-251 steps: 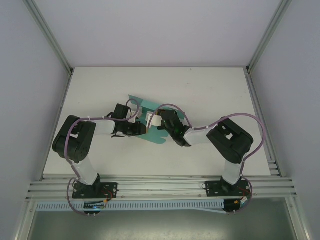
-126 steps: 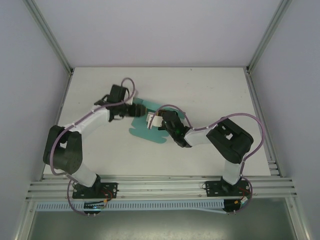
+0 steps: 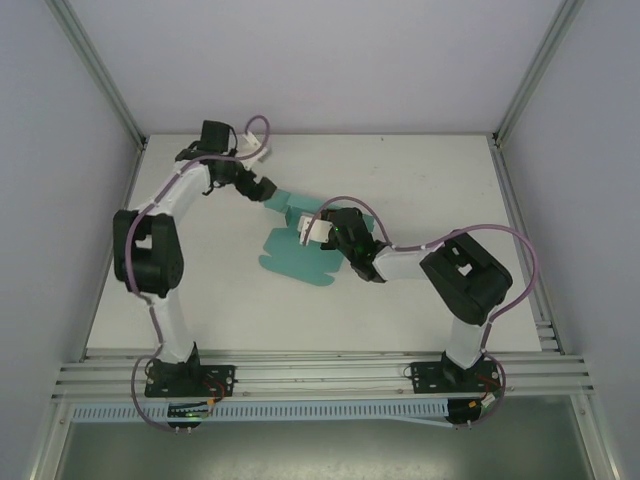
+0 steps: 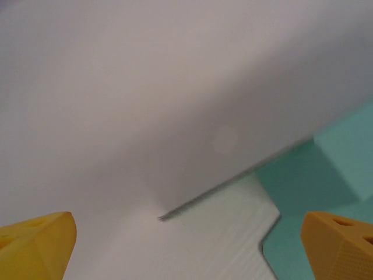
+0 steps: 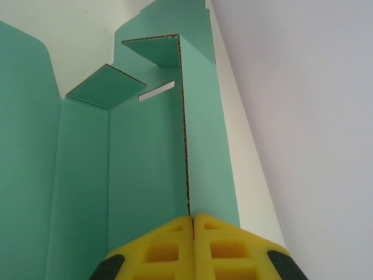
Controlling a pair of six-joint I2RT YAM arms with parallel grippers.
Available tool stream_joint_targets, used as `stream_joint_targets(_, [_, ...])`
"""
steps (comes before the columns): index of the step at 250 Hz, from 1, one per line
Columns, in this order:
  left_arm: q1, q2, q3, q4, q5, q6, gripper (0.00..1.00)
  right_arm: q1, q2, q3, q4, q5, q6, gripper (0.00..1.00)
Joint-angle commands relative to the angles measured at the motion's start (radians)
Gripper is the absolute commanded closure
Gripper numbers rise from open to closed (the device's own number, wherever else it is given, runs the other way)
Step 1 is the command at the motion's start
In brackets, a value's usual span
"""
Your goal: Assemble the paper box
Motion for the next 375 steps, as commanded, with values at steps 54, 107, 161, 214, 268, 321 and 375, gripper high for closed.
stream_joint_targets(54, [0.0, 0.135, 0.211, -0.228, 0.094, 0.298, 0.07, 0.011, 0.027, -0.005, -0.218, -0.03, 0.001, 1.0])
stream_joint_targets(107, [-0.001, 0.202, 0.311, -0.338, 0.118, 0.377, 0.27, 0.013, 0.029, 0.012, -0.231, -0.016, 0.006, 1.0])
stream_joint_targets(161, [-0.014, 0.23, 0.33, -0.351, 0.116, 0.431, 0.28, 0.021, 0.03, 0.035, -0.262, -0.013, 0.006, 1.0])
stream_joint_targets(214, [-0.03, 0.258, 0.34, -0.335, 0.049, 0.393, 0.71, 0.021, 0.032, 0.047, -0.28, 0.004, 0.006, 1.0])
stream_joint_targets(268, [-0.087, 0.123, 0.167, -0.204, -0.146, 0.266, 0.94, 0.028, 0.019, 0.032, -0.262, 0.05, 0.024, 1.0])
stream_joint_targets(321, [-0.143, 0.032, 0.09, -0.163, -0.19, 0.024, 0.97, 0.064, 0.021, 0.017, -0.198, 0.135, 0.074, 1.0])
stream_joint_targets(375, [-0.172, -0.111, -0.045, -0.073, -0.04, -0.187, 0.97, 0.085, 0.043, 0.021, -0.16, 0.133, 0.108, 1.0])
